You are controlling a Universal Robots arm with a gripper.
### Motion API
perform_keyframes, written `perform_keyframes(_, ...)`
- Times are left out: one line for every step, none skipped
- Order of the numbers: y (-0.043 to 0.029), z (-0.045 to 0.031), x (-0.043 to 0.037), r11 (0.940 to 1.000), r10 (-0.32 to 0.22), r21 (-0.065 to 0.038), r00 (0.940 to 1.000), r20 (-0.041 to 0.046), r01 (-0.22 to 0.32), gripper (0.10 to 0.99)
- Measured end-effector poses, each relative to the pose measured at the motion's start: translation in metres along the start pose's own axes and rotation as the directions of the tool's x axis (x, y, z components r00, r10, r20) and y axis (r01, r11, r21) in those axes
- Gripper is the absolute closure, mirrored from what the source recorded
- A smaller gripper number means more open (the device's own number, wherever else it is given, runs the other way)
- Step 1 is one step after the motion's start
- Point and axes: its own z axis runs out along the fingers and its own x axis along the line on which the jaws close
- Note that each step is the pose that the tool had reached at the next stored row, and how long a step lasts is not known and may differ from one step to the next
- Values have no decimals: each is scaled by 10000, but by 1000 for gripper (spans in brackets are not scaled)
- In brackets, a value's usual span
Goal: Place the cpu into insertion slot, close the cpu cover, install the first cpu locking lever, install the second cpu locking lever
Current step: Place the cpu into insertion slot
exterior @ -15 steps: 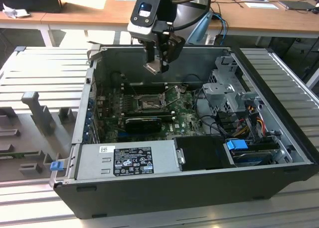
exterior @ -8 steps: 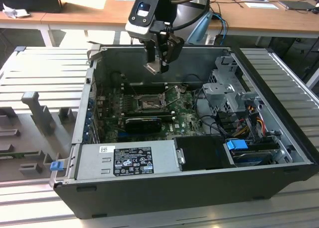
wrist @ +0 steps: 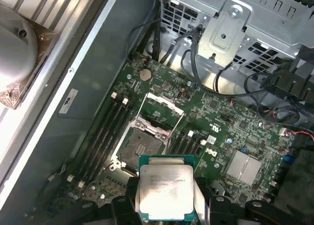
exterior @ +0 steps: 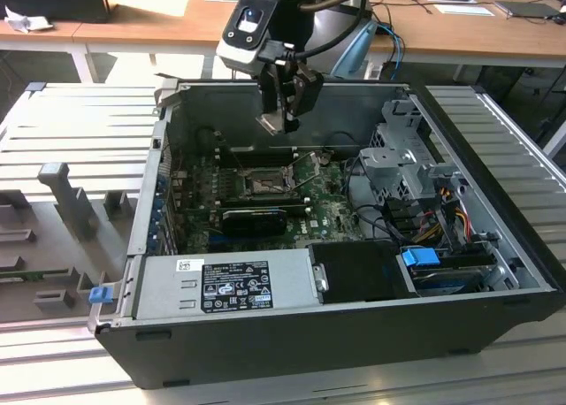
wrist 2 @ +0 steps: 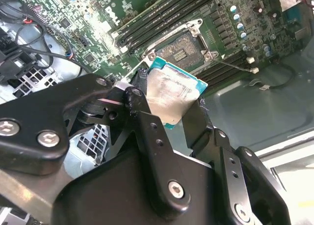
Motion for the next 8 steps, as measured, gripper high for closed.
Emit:
perform_keyframes(0, 2, 0, 10000, 5, 0, 10000, 0, -5, 561)
perform_keyframes(0, 4, 0, 10000, 18, 0, 10000, 2, -18, 561)
perform_keyframes(-1, 5, 0, 10000, 90, 0, 10000, 12, -90, 561)
perform_keyframes(-1, 7, 0, 9997, 256, -2, 9997, 27, -256, 561)
perform_keyframes(-1, 8, 0, 9985, 542, -6, 9985, 53, -542, 561)
perform_keyframes(-1, 9, 0, 9970, 771, -10, 9970, 73, -771, 561)
perform_keyframes(-1, 9, 0, 9955, 943, -14, 9955, 86, -943, 561)
perform_keyframes(-1, 11, 0, 9948, 1018, -17, 9948, 91, -1018, 561)
